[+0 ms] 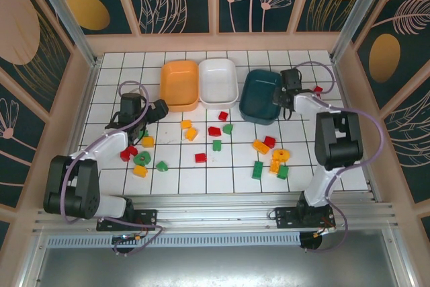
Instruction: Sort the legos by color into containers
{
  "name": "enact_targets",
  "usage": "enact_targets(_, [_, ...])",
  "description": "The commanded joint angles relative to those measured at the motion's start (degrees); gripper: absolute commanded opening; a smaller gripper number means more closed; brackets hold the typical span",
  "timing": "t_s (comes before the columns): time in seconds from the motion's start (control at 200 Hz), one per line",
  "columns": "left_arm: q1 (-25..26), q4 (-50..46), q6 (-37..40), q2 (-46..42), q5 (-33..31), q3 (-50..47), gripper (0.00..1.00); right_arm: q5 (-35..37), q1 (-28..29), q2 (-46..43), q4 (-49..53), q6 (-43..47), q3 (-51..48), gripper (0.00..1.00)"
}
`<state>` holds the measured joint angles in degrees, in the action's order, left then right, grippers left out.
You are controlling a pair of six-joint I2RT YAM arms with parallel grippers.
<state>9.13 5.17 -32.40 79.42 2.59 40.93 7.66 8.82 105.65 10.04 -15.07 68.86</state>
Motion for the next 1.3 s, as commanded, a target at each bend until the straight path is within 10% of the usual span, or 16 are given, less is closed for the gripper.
enact_targets(0.0, [-0.1,3.5,-1.6,-2.1,1.0,-0.9,0.98,1.3,-0.5,5.0,-1.5,6.9,6.2,0.06])
enact_targets(0.49, [-0.1,4.2,0.0,-5.6,3.1,-1.1,0.98,-6.5,-3.4,13.7,-1.5,21.2,18.6,0.13])
enact_targets(0.856, [0.0,4.4,0.1,-5.6,4.9,-0.3,0.99,-15.0,-6.2,9.8,-1.0,14.6,19.1,0.55])
enact_targets(1.086, [0.1,6.7,-2.2,-6.1,8.9,-1.4,0.99,-6.1,-13.6,-0.8,0.2,3.3,13.4,0.64])
enact_targets(1.296, [1.6,10.7,-4.7,-4.1,13.3,-2.6,0.98,0.1,-19.8,6.6,8.8,2.3,18.3,0.77])
